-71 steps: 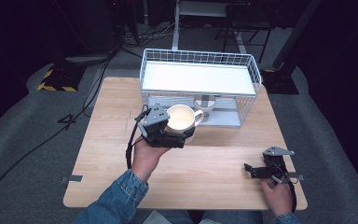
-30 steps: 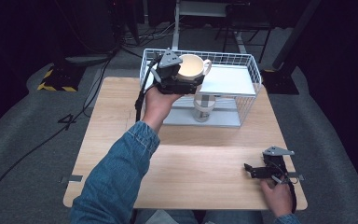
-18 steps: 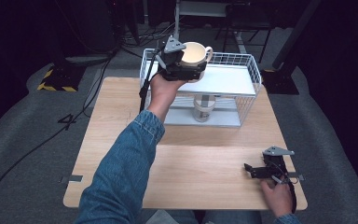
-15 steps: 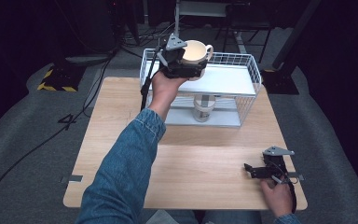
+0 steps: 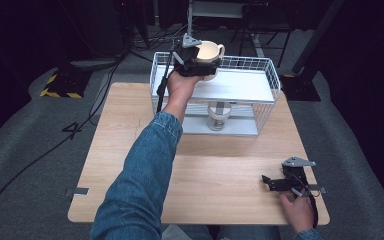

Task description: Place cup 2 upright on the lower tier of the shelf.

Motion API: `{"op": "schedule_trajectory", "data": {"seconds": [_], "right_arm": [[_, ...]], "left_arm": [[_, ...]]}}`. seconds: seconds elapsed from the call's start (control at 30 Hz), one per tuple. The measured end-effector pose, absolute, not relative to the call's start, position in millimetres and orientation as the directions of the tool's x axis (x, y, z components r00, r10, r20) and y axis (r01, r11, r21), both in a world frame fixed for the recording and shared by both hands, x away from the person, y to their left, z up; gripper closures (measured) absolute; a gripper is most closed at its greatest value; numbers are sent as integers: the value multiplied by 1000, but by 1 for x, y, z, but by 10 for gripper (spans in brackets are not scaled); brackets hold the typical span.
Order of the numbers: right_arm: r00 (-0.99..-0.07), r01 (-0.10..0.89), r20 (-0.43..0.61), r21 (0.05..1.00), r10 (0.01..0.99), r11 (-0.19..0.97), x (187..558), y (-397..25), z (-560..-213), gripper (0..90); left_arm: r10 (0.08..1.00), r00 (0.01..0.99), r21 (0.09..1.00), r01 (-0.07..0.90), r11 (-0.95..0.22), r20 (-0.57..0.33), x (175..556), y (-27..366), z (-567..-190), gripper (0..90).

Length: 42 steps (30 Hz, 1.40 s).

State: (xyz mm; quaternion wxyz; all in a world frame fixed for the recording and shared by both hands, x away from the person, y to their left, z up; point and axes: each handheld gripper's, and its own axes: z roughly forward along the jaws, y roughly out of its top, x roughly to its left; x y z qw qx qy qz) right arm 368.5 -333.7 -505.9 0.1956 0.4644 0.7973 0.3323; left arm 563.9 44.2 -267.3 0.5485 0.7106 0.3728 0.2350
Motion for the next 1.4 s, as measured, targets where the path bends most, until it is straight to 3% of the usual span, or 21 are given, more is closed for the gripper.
{"op": "schedule_trajectory", "data": {"seconds": [0.73, 1.4], "right_arm": [[-492, 610, -4, 711, 870, 348, 368, -334, -506, 5], [-492, 611, -3, 711, 871, 347, 368, -334, -506, 5]], "left_arm": [[811, 577, 935, 332, -122, -99, 577, 38, -280, 91], [813, 577, 897, 395, -197, -75, 580, 30, -289, 90]]}}
